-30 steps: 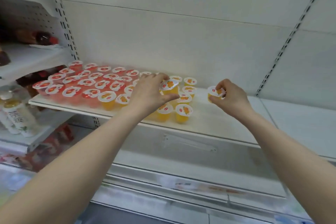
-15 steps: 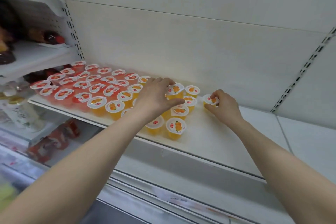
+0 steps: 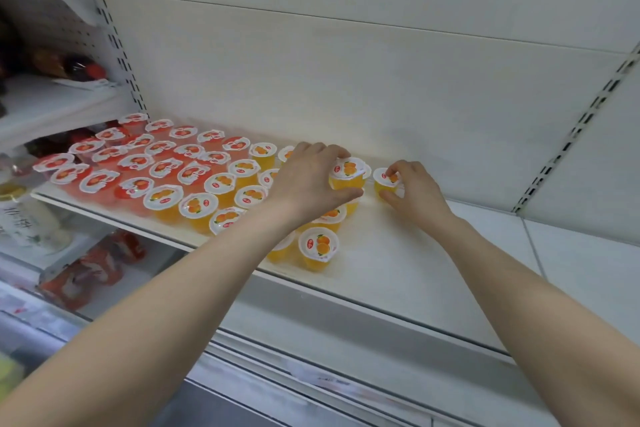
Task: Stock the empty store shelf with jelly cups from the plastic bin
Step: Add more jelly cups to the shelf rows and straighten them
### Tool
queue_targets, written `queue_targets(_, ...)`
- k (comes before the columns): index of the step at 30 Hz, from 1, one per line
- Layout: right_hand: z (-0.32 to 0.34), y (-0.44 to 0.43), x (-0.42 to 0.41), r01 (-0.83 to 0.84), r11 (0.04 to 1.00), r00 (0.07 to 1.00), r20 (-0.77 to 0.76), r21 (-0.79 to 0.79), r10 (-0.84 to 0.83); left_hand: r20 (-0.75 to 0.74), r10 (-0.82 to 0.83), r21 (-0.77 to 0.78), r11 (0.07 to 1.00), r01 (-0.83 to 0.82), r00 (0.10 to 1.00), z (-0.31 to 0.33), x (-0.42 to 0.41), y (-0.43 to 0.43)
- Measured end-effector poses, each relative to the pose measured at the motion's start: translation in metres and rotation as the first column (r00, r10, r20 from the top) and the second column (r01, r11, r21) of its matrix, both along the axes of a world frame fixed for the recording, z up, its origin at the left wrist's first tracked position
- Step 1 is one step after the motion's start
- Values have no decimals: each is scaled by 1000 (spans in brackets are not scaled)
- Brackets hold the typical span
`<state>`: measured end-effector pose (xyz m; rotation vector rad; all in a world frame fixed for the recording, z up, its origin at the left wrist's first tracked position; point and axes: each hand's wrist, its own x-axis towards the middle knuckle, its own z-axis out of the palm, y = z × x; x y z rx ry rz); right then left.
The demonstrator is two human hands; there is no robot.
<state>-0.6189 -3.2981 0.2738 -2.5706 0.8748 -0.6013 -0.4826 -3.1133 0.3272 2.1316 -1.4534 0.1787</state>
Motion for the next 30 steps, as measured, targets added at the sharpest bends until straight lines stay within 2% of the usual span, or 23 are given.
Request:
queue_targets(3,10,-5,-14,-69,992,994,-95,-109,59,3,-52,-14,999,52,999,0,-11,-14)
queue_targets(8,21,-10,-31,-43,966,986,-167,-255,0,80,-103,46,994,100,991,-12,-28,-37)
queue_targets(13,23,-11,-42,-42,950,982,-187,-308,-18,214,-97,214,975,51,972,-31,-37,-52)
queue_targets(17,24,-12,-47,-26,945,980,-196,-326,-41,272,-90,270,963,14,958,-36,-40,-58)
queue_targets(23,29,-7,-49,-18,937,975,-214,-350,-61,280,-118,280,959,37,953,-34,-38,-53)
queue_targets(30,45,18,-40,-34,913,968,-240,-407,-71,225,-136,158,982,102,965,-24,-20,-22)
